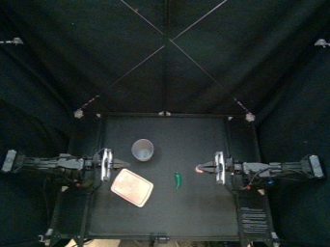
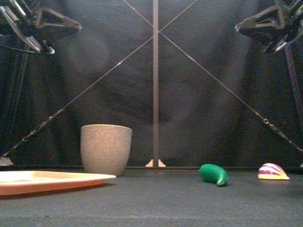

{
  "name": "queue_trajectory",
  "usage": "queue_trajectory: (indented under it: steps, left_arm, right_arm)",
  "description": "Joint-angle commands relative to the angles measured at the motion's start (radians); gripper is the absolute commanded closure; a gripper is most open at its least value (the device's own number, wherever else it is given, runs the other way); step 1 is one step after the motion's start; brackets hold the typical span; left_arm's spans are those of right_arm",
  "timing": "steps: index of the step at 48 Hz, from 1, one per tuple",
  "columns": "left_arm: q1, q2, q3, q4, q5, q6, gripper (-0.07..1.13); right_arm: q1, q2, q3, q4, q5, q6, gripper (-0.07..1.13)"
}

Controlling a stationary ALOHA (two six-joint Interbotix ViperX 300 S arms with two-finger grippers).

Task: Pick the onion then place it in the grey bowl
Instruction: Pick the onion

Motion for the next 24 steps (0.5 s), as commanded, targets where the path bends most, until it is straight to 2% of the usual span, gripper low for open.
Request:
queue_trajectory:
  steps: [1, 6, 10, 14, 17, 18, 21, 24]
  left_arm:
    - [0.000, 0.002, -0.026, -0.006, 0.026, -0.002, 1.08]
    - [0.003, 0.000, -0.031, -0.006, 0.038, 0.000, 1.07]
    - [0.009, 0.002, -0.034, -0.006, 0.043, -0.002, 1.07]
    - [0.014, 0.000, -0.034, -0.006, 0.043, 0.000, 1.07]
    - [0.014, 0.000, -0.035, -0.006, 0.043, 0.000, 1.07]
    - [0.014, 0.000, -0.035, -0.006, 0.043, 0.000, 1.07]
    - [0.014, 0.002, -0.037, -0.006, 0.043, 0.000, 1.06]
    - [0.014, 0.000, -0.035, -0.006, 0.043, 0.002, 1.06]
  right_arm:
    - [-0.017, 0.015, -0.008, 0.009, 0.005, 0.005, 1.05]
    - [-0.046, 0.037, -0.008, 0.049, 0.043, 0.023, 0.98]
    - [-0.072, 0.058, -0.008, 0.089, 0.080, 0.037, 0.84]
    - [-0.095, 0.083, -0.008, 0.130, 0.107, 0.040, 0.60]
    - [-0.112, 0.100, -0.005, 0.156, 0.117, 0.040, 0.37]
    - [-0.121, 0.109, -0.003, 0.164, 0.121, 0.040, 0.26]
    - [-0.138, 0.127, 0.005, 0.169, 0.123, 0.037, 0.07]
    - [-0.152, 0.146, 0.018, 0.158, 0.129, 0.029, -0.04]
